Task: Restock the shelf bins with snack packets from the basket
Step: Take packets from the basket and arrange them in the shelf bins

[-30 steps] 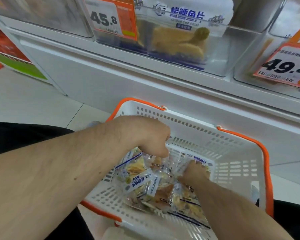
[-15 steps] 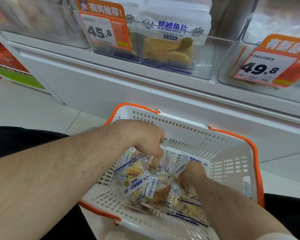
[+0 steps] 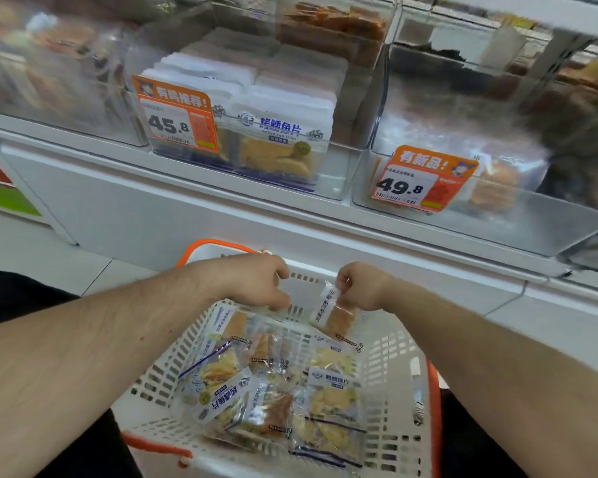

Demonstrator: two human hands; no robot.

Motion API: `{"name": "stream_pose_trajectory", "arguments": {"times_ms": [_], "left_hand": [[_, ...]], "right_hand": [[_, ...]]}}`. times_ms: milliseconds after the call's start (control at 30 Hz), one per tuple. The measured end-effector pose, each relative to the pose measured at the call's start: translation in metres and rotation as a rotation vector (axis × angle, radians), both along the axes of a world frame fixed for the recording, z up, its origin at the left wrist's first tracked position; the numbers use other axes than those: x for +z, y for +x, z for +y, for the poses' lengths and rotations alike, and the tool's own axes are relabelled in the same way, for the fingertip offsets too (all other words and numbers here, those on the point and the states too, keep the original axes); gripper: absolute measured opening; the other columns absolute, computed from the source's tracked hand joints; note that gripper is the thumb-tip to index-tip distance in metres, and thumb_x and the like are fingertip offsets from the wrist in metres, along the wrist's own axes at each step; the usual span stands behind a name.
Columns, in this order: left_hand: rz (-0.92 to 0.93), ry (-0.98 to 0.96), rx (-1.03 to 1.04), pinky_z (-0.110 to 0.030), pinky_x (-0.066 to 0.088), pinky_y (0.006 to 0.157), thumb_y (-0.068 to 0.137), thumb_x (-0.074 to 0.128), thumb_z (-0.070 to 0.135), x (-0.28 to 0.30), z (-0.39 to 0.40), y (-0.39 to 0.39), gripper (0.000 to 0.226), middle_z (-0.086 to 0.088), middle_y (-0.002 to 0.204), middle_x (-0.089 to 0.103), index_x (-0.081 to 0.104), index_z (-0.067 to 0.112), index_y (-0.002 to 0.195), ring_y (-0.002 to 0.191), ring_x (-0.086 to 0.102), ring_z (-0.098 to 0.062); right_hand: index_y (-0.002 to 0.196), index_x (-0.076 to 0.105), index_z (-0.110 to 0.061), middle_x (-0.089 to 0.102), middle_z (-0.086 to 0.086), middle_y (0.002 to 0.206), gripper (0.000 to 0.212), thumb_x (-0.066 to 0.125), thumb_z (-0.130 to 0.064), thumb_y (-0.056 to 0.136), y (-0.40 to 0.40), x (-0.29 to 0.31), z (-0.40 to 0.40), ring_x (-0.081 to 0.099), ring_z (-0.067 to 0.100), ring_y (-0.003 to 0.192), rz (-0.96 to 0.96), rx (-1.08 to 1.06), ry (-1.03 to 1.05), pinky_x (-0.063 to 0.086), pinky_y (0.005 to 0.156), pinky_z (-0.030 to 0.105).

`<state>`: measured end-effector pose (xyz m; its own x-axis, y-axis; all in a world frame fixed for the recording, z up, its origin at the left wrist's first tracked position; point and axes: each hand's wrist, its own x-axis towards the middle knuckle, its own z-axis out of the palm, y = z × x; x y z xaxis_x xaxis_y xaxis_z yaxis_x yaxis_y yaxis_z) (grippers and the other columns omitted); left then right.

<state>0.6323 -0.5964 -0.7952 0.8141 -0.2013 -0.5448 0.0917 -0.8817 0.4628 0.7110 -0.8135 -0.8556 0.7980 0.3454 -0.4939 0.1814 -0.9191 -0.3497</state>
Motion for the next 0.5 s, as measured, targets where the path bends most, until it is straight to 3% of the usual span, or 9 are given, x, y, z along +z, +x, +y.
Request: {"name": "stream_pose_trajectory", "arguments": {"times_ms": [100,233,300,367,400,500], "left_hand": [[-0.047,-0.128,0.099,-0.015,0.045,0.066,0.091,0.067,0.041,0.006,-0.007,-0.002,0.058,0.007,0.136,0.052,0.045,0.021,0.141,0.093,0.059,-0.007],[-0.095,-0.272,0.212,-0.022,0.047,0.078,0.085,0.072,0.047,0.009,-0.026,-0.002,0.055,0.007,0.121,0.063,0.057,0.021,0.130,0.104,0.061,-0.009],[-0.101,-0.350,0.236,-0.027,0.051,0.083,0.085,0.073,0.042,0.009,-0.039,-0.002,0.032,0.003,0.105,0.072,0.067,0.023,0.110,0.094,0.066,-0.009],[-0.141,-0.450,0.248,-0.030,0.052,0.076,0.089,0.072,0.030,0.011,-0.052,-0.003,0.012,-0.004,0.081,0.073,0.069,0.020,0.083,0.073,0.068,-0.009],[-0.162,-0.505,0.268,-0.030,0.052,0.072,0.090,0.072,0.024,0.013,-0.059,-0.002,0.019,-0.004,0.071,0.068,0.067,0.016,0.073,0.066,0.066,-0.009],[-0.243,-0.533,0.318,-0.023,0.053,0.060,0.090,0.071,0.021,0.019,-0.072,0.002,0.029,-0.005,0.066,0.048,0.068,0.000,0.071,0.060,0.053,-0.014]], "right_hand": [[0.069,0.051,-0.022,0.052,-0.006,0.070,0.029,0.070,-0.002,0.078,-0.002,0.047,-0.004,0.047,0.011,0.061,0.011,0.034,0.100,0.039,0.056,0.024],[0.065,0.048,-0.022,0.046,-0.009,0.060,0.037,0.070,0.004,0.079,-0.009,0.099,-0.014,0.041,0.009,0.052,0.022,0.066,0.223,0.038,0.054,0.022],[0.066,0.049,-0.020,0.045,-0.011,0.056,0.037,0.070,0.006,0.080,-0.012,0.118,-0.020,0.042,0.007,0.050,0.018,0.060,0.275,0.039,0.054,0.022],[0.067,0.049,-0.020,0.046,-0.014,0.052,0.037,0.070,0.007,0.081,-0.015,0.133,-0.027,0.044,0.002,0.046,-0.006,0.036,0.313,0.040,0.052,0.019],[0.067,0.049,-0.020,0.046,-0.014,0.051,0.037,0.069,0.008,0.081,-0.016,0.139,-0.031,0.043,0.001,0.045,-0.028,0.024,0.325,0.040,0.051,0.017],[0.071,0.055,-0.021,0.052,-0.011,0.059,0.029,0.071,0.000,0.083,-0.020,0.158,-0.043,0.047,0.001,0.050,-0.126,0.030,0.314,0.042,0.055,0.019]]}}
